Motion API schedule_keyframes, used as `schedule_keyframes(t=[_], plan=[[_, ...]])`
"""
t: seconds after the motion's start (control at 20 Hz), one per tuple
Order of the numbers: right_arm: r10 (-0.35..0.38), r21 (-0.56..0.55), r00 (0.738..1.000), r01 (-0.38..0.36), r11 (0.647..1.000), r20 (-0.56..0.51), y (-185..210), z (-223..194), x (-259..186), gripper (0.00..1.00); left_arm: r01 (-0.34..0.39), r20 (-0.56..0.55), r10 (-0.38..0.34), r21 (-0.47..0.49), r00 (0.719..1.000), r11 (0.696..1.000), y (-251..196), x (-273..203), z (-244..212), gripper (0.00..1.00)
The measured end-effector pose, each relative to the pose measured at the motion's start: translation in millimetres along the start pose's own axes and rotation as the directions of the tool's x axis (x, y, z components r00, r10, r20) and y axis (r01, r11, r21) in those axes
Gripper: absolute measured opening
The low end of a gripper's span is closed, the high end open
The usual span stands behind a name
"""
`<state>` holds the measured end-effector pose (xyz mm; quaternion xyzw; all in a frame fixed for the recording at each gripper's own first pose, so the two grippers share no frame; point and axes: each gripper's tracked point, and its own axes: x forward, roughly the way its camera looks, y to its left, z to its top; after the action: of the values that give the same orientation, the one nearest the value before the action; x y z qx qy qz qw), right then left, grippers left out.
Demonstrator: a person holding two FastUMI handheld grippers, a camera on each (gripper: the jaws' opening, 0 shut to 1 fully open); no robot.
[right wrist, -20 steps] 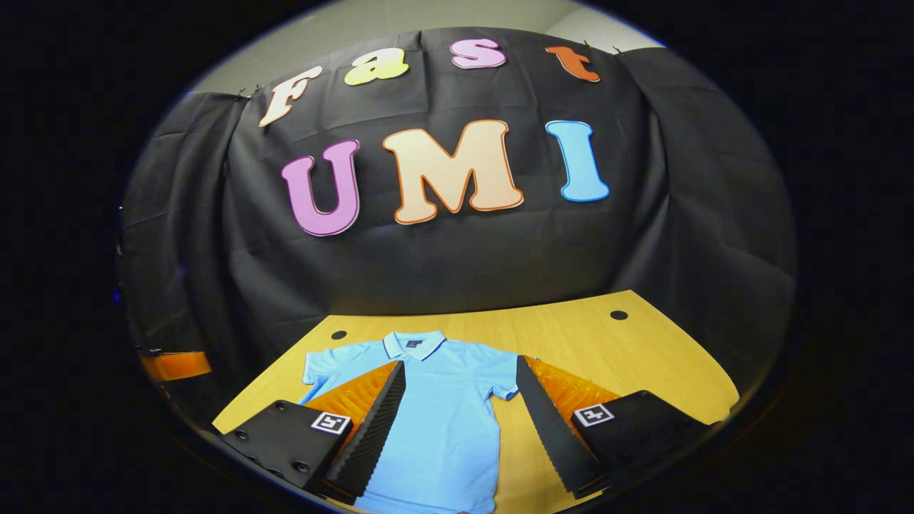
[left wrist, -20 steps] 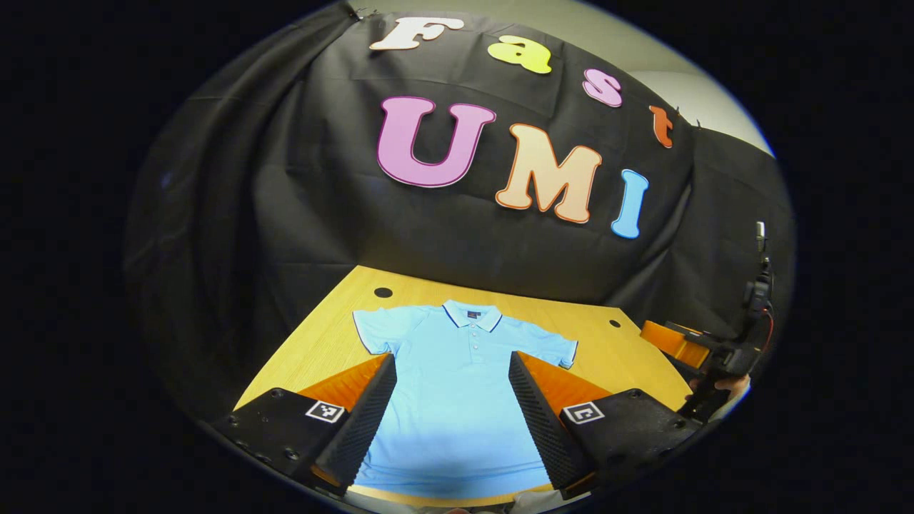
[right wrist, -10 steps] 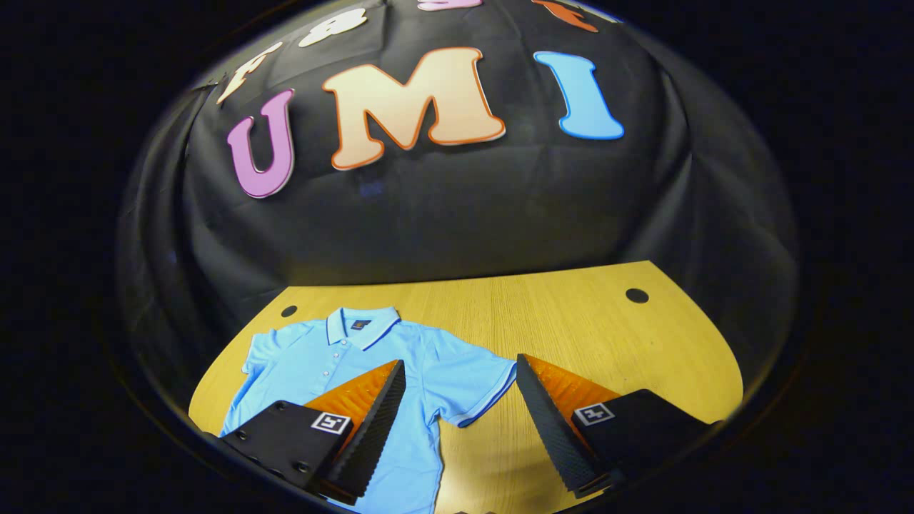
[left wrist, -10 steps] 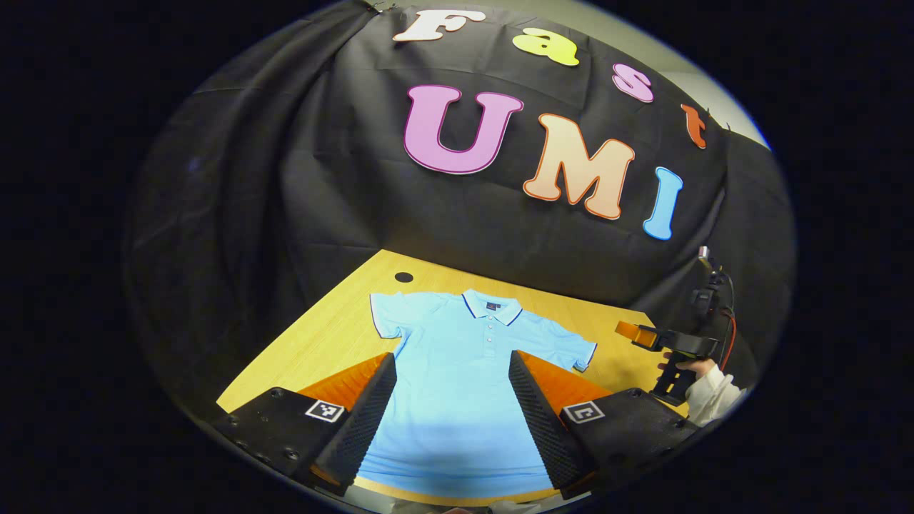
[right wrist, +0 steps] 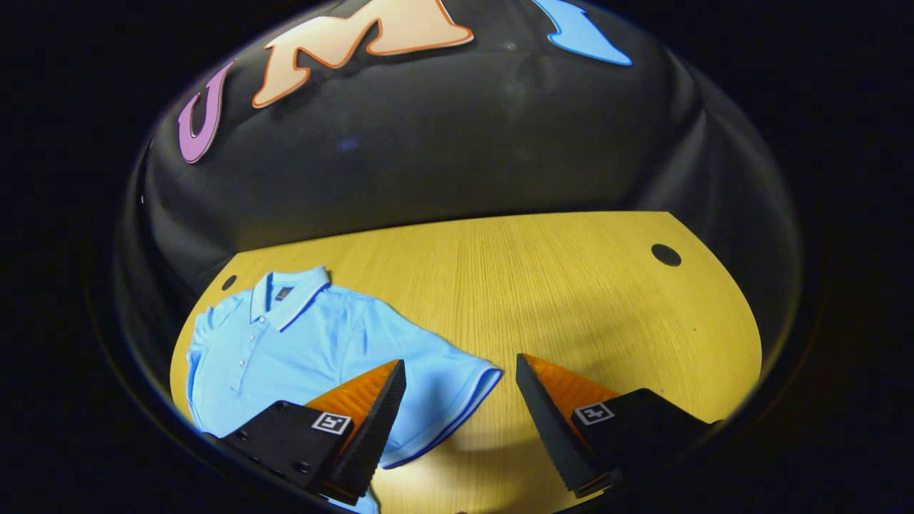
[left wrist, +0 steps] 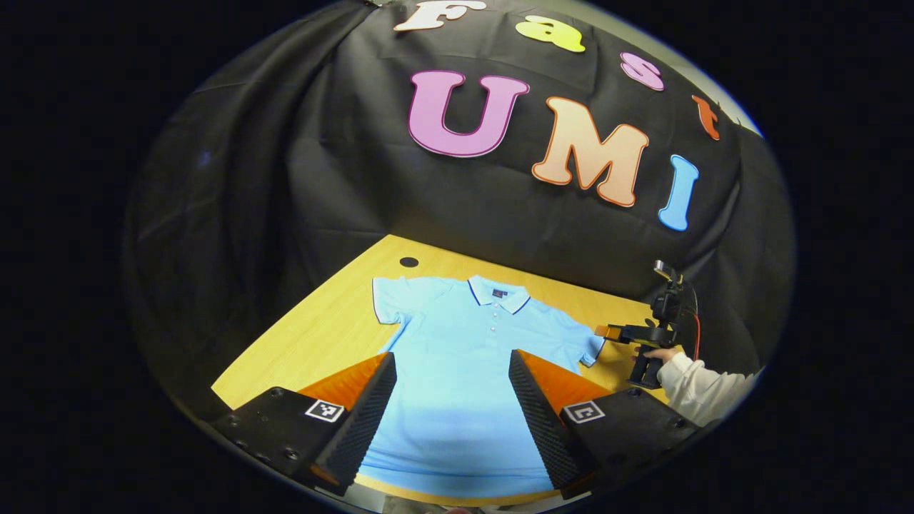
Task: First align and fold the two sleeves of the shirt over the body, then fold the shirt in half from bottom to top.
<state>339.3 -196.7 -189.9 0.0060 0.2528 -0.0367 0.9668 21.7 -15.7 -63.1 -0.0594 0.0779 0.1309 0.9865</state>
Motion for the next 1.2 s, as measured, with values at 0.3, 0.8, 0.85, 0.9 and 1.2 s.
schedule_keyframes(t=[0.3, 0.8, 0.85, 0.9, 1.2], plan=[[-0.001, -0.025, 1.0, 0.001, 1.0, -0.019, 1, -10, 18, 0.89, -0.019, -0.02, 0.019, -0.032, 1.0, 0.999, 2, 6, -8, 0.95], [0.022, -0.089, 1.0, -0.021, 0.996, 0.006, 16, -8, 25, 0.26, -0.017, -0.016, 0.016, -0.04, 1.0, 0.999, -2, 11, -4, 0.95], [0.02, -0.081, 1.0, -0.019, 0.997, 0.005, 17, -8, 26, 0.14, -0.017, -0.016, 0.016, -0.038, 1.0, 0.999, -2, 12, -5, 0.95], [0.015, -0.066, 1.0, -0.015, 0.998, -0.001, 17, -8, 25, 0.11, -0.017, -0.017, 0.016, -0.039, 1.0, 0.999, -1, 12, -4, 0.95], [0.226, 0.114, 0.973, -0.23, 0.967, 0.047, 77, 20, -1, 0.07, -0.027, -0.013, 0.026, -0.044, 1.0, 0.999, 1, 12, -1, 0.95]])
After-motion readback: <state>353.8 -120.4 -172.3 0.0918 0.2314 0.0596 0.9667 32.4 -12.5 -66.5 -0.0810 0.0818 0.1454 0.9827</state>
